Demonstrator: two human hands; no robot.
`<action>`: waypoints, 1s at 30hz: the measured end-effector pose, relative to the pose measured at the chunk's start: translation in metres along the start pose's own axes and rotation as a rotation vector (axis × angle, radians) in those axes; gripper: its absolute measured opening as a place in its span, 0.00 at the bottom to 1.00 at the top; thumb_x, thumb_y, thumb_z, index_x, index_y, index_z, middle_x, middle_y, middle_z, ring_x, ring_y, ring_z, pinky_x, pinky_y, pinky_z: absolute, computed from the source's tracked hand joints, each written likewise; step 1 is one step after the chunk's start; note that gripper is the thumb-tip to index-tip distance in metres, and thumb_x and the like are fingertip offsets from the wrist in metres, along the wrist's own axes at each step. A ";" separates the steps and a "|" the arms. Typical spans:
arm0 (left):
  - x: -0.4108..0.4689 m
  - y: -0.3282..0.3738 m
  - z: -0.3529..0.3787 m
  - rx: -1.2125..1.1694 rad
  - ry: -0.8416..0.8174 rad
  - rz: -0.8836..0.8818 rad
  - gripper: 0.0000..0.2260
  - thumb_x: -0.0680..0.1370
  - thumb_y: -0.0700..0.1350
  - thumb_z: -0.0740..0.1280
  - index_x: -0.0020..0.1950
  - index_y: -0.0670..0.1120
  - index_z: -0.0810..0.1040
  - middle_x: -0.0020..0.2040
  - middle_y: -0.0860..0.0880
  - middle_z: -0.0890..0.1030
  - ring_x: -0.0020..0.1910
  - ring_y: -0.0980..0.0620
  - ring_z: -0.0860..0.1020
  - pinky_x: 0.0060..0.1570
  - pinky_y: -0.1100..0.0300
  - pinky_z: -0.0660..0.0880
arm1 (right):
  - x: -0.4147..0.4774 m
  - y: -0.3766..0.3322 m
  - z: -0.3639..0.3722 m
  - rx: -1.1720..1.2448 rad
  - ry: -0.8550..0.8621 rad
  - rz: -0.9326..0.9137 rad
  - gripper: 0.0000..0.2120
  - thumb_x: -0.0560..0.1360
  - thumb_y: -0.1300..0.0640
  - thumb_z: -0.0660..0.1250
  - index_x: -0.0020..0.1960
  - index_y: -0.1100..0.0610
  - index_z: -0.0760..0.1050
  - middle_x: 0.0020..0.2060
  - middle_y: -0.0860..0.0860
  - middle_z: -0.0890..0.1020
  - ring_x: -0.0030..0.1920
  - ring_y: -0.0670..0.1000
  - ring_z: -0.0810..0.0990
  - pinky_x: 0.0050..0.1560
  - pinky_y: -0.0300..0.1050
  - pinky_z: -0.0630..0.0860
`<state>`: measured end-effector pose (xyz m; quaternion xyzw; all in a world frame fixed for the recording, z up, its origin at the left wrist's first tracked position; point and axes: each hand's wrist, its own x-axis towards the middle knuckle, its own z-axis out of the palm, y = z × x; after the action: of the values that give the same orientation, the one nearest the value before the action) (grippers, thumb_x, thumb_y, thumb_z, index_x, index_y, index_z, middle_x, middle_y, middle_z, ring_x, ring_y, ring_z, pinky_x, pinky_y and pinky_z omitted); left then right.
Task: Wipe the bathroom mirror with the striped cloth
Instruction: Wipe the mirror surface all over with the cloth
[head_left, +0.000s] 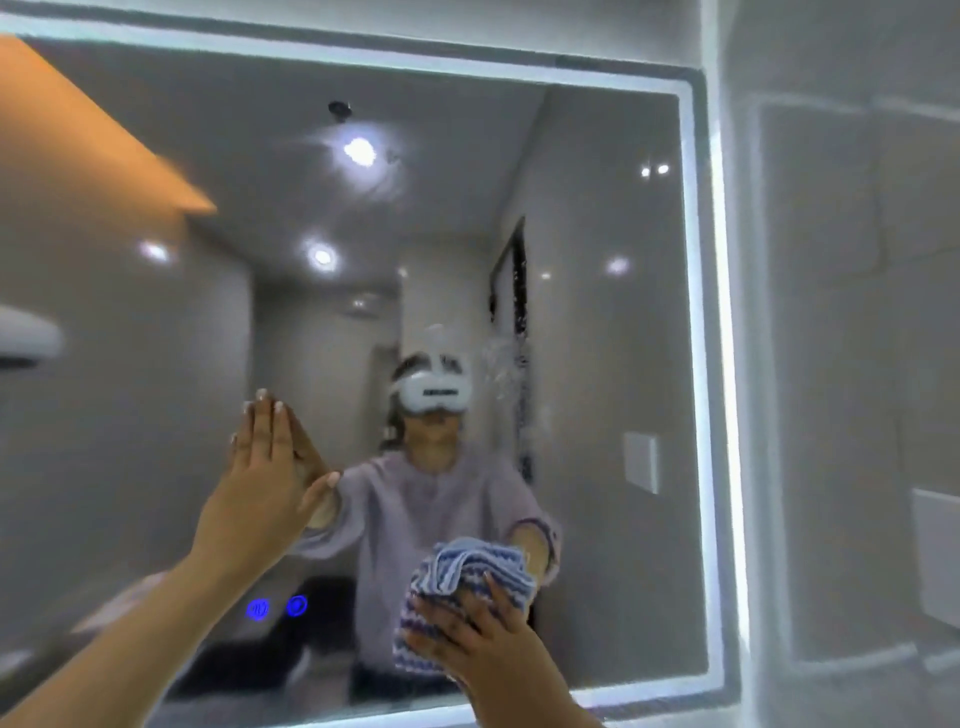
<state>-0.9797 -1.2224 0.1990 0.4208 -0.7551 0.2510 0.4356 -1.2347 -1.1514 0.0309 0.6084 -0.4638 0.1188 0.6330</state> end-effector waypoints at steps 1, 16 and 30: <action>-0.001 0.001 0.002 0.009 -0.004 -0.007 0.43 0.76 0.66 0.49 0.68 0.26 0.59 0.69 0.27 0.63 0.68 0.28 0.64 0.60 0.35 0.67 | -0.007 -0.001 0.004 -0.042 0.003 -0.034 0.17 0.80 0.52 0.58 0.66 0.38 0.69 0.70 0.43 0.68 0.72 0.53 0.62 0.76 0.57 0.50; 0.001 -0.001 0.019 -0.009 0.068 0.001 0.46 0.66 0.49 0.76 0.70 0.27 0.56 0.71 0.28 0.58 0.71 0.30 0.58 0.65 0.38 0.61 | 0.159 0.147 -0.039 0.198 -0.060 0.601 0.27 0.79 0.49 0.44 0.79 0.49 0.48 0.78 0.50 0.49 0.77 0.55 0.42 0.76 0.60 0.44; -0.001 -0.007 0.027 -0.039 0.107 0.023 0.45 0.72 0.54 0.69 0.73 0.31 0.46 0.75 0.35 0.45 0.75 0.39 0.46 0.72 0.46 0.48 | 0.085 0.030 -0.033 0.226 -0.134 0.140 0.25 0.80 0.48 0.54 0.76 0.42 0.56 0.77 0.43 0.57 0.75 0.52 0.60 0.72 0.57 0.54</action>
<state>-0.9861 -1.2459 0.1846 0.3896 -0.7402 0.2631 0.4807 -1.1960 -1.1508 0.1184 0.6483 -0.5301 0.1732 0.5183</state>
